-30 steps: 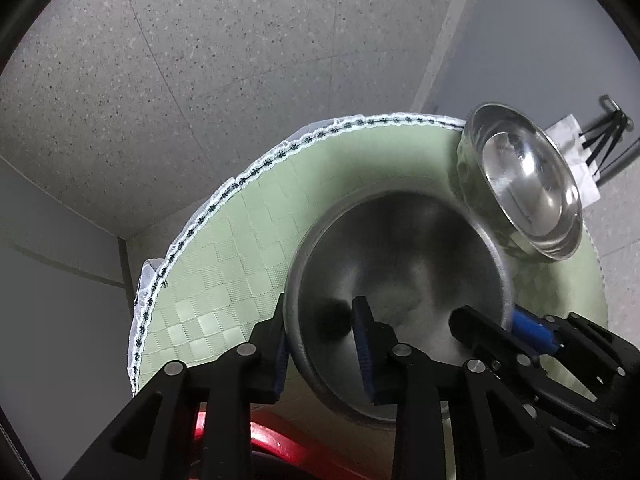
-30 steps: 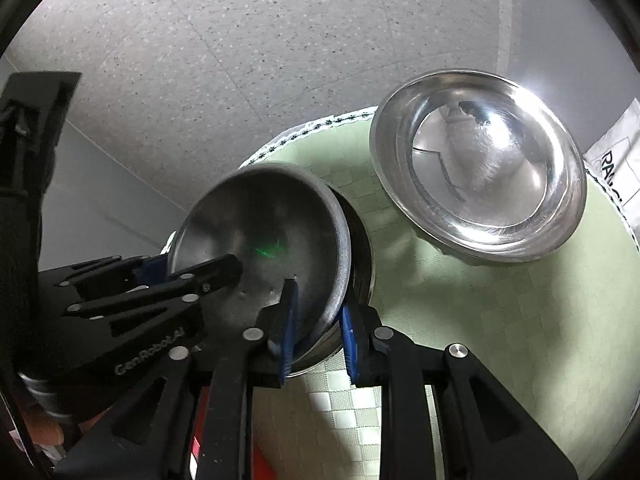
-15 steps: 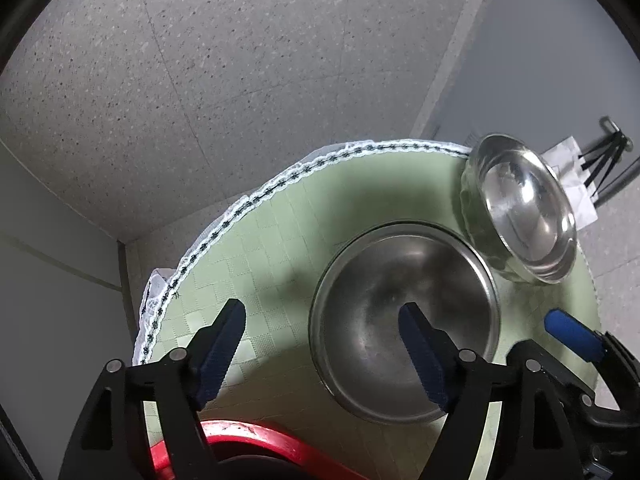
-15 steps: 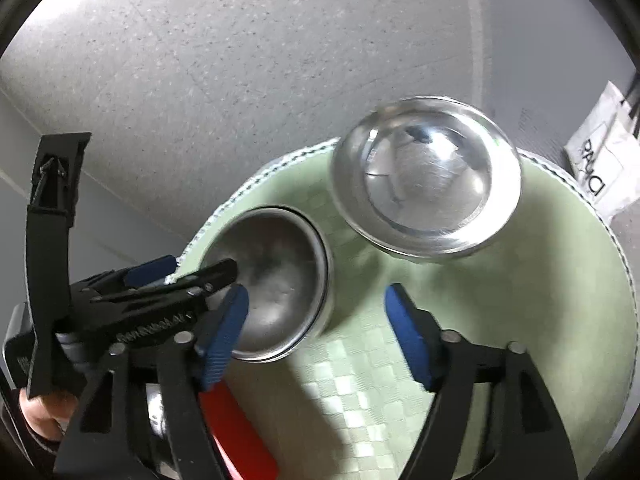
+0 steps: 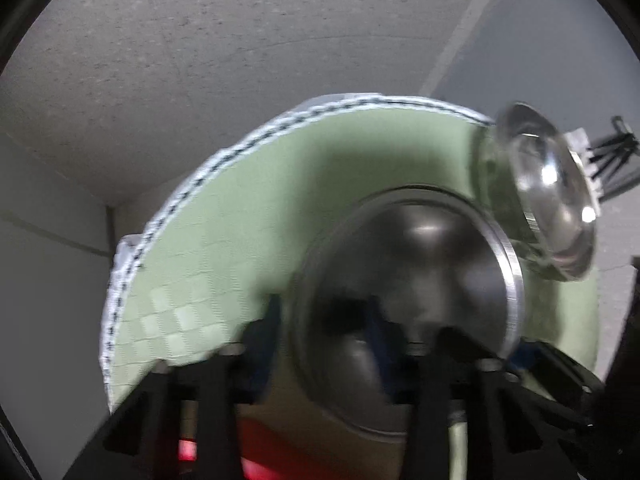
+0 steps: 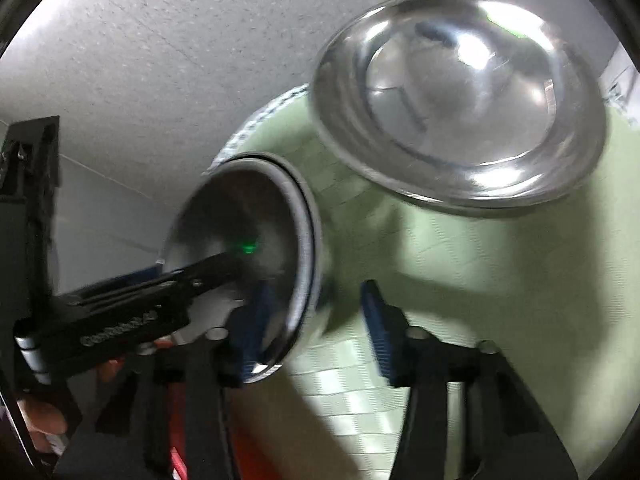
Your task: Organize plates and bowls
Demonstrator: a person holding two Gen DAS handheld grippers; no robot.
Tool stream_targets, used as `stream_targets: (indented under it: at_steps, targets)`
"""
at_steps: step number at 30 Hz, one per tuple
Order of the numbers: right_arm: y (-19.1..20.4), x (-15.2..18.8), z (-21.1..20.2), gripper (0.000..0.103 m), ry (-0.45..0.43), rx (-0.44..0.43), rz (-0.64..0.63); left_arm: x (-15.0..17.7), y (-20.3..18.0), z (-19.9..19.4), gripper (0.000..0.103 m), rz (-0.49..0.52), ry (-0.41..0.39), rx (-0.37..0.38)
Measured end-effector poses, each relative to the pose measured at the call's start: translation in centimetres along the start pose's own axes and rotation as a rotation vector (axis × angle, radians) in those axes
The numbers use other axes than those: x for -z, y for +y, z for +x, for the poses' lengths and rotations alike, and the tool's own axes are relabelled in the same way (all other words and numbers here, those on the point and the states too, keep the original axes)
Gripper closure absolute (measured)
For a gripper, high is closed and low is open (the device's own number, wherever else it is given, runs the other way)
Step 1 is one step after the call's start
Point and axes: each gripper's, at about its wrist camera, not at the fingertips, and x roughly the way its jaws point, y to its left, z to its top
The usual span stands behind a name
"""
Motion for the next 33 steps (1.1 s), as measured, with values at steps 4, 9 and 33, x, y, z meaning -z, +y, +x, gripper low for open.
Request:
stream_targets:
  at_steps: [4,9,33]
  targets:
    - [0.4,0.0,-0.4,0.069,-0.006,-0.004,-0.031,0.0,-0.2,-0.7,0.074,-0.003,-0.02,-0.022]
    - [0.5,0.1,-3.2,0.069,-0.038,-0.042,-0.061,1.3,-1.1,-4.4,0.074,-0.02,-0.094,-0.011]
    - [-6.5,-8.3,-13.2,0.069,-0.175,0.039,-0.155,-4.4,-12.3,-5.5,0.08,0.029,-0.213,0.071]
